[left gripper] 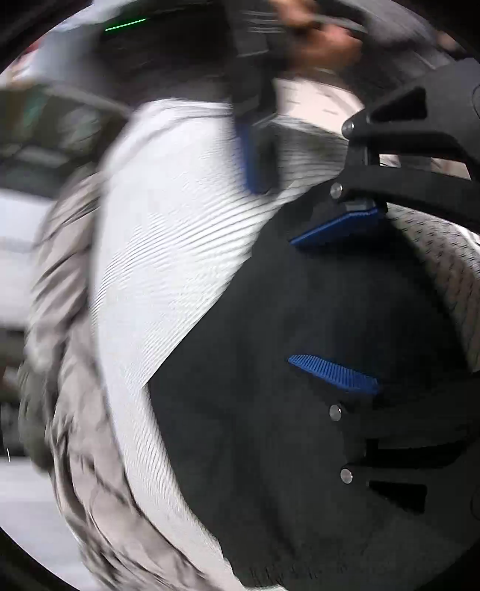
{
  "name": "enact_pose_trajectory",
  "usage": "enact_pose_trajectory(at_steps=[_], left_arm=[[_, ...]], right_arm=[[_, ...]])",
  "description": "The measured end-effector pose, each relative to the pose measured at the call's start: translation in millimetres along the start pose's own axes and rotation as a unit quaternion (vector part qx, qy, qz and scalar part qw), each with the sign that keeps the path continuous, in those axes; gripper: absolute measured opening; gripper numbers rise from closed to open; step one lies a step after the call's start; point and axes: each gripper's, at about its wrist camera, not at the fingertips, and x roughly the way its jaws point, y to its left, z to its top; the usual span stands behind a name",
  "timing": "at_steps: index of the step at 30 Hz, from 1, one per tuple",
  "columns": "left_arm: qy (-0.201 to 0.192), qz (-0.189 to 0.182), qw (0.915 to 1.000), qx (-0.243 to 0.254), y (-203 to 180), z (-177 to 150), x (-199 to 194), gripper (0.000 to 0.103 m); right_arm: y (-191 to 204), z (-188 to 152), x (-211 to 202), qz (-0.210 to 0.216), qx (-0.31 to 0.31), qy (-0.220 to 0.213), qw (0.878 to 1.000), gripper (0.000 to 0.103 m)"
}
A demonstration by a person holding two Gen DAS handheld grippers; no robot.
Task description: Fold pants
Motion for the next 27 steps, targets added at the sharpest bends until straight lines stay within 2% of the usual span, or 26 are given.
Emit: enact_pose_trajectory(at_steps=[3,8,11,13,17,21,24,26,27], left_arm=[[-0.009,0.042,0.9985,0.034,-17,-12,6,0.060],[-0.001,0.028,0.9996,0.010,-13,-9,7,0.064],[-0.001,0.032,0.9994,0.013,-8,-22,1,0.064],[0.001,0.030,0.9995,0.012,-3,-32,-4,0.065],[0.006,0.012,0.9999,0.002,5,-31,0,0.065],[0.006,0.004,1.0000,0.006,6,-34,-1,0.067],[0.006,-0.004,0.9999,0.012,9,-33,-6,0.070],[0.006,-0.016,0.9998,0.005,18,-25,-12,0.070],[0.003,-0.024,0.9997,-0.009,26,-22,-19,0.070]], right_arm=[[3,11,23,-0.011,-0.008,0.032,0.999,0.047],[-2,39,80,-0.017,-0.024,0.080,0.996,0.048],[-1,68,112,-0.038,-0.046,0.082,0.995,0.047],[-2,90,132,-0.059,-0.055,0.084,0.993,0.041],[-16,143,168,-0.073,-0.047,0.084,0.993,0.038],[-17,192,211,-0.138,-0.066,0.069,0.986,0.037],[-17,209,217,-0.157,-0.060,0.071,0.983,0.037],[-18,206,195,-0.140,-0.024,0.065,0.988,0.041],[-18,196,173,-0.123,-0.006,0.051,0.991,0.048]])
